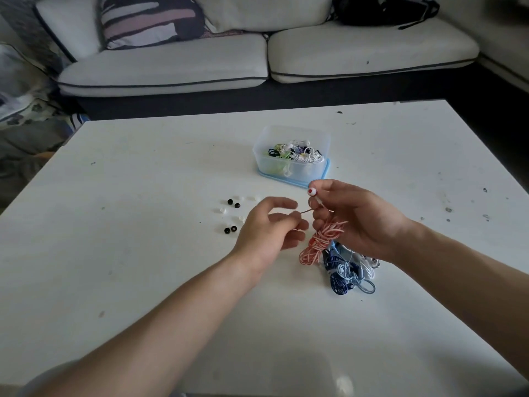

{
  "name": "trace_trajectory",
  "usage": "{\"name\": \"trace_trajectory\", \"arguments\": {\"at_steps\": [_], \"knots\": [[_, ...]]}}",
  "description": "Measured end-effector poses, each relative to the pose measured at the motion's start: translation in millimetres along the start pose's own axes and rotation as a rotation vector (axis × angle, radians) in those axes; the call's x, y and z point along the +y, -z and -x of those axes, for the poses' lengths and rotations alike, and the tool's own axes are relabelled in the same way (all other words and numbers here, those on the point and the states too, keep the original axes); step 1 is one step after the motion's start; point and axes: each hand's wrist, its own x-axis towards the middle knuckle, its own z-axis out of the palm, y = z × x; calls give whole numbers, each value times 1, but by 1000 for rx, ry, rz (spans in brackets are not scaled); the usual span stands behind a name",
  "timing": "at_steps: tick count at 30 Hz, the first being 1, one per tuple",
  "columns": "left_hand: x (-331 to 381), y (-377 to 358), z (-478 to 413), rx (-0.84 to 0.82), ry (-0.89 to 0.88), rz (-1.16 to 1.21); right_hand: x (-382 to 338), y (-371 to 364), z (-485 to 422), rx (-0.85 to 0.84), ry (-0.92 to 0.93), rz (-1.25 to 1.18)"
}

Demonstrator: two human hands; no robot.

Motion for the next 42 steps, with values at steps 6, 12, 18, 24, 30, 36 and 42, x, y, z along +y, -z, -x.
{"name": "trace_trajectory", "arguments": {"at_steps": [6, 12, 18, 24, 30, 36, 42], "knots": [[12, 3, 1, -34, 31, 132, 0, -1, -1, 50, 14, 82], [16, 5, 1, -44, 53, 153, 1, -4, 0, 34, -21, -11], [19, 7, 2, -43, 86, 153, 1, -5, -1, 44, -37, -24], [18, 7, 1, -32, 131, 145, 0, -7, -1, 94, -64, 13], [15, 9, 1, -53, 121, 80, 5, -5, 0, 157, -17, 132], [6, 13, 0, -98, 121, 4, 10, -2, -2, 204, -5, 297], [5, 17, -6, 41, 156, 91, 13, -1, -2, 235, 24, 489]]}}
